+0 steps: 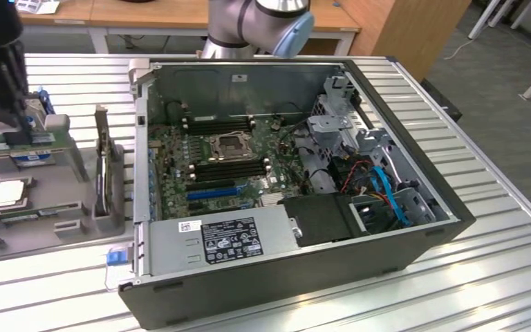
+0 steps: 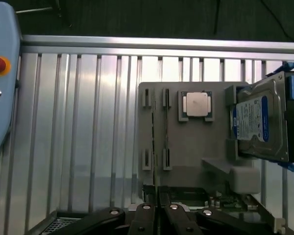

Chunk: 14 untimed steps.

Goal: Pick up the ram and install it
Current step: 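Pick up the ram and move it above insertion slot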

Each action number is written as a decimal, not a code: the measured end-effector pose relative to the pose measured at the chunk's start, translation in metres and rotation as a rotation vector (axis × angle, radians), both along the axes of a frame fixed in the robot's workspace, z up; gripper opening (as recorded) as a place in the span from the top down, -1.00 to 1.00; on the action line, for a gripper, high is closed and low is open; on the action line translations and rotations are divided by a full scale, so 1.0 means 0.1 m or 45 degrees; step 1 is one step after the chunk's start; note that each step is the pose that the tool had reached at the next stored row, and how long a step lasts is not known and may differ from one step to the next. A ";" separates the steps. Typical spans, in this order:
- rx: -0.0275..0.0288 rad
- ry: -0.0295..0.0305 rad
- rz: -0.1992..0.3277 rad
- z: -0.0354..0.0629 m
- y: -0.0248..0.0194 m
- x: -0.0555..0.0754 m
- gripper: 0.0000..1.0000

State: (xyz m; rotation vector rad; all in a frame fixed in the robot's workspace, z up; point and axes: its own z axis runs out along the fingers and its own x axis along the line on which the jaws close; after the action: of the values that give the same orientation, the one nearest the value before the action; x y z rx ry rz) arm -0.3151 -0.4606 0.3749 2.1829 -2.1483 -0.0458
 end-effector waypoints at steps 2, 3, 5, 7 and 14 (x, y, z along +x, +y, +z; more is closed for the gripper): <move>0.0001 0.0026 0.000 0.005 0.000 0.09 0.74; 0.0001 0.0041 0.000 0.008 0.000 0.14 0.74; 0.0000 0.0080 0.000 0.015 0.000 0.23 0.74; 0.0000 0.0121 0.000 0.022 -0.001 0.32 0.74; 0.0001 0.0271 0.000 0.039 -0.002 0.64 0.74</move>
State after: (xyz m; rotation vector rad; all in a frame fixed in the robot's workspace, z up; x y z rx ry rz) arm -0.2515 -0.4608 0.3787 2.1722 -2.1374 -0.0689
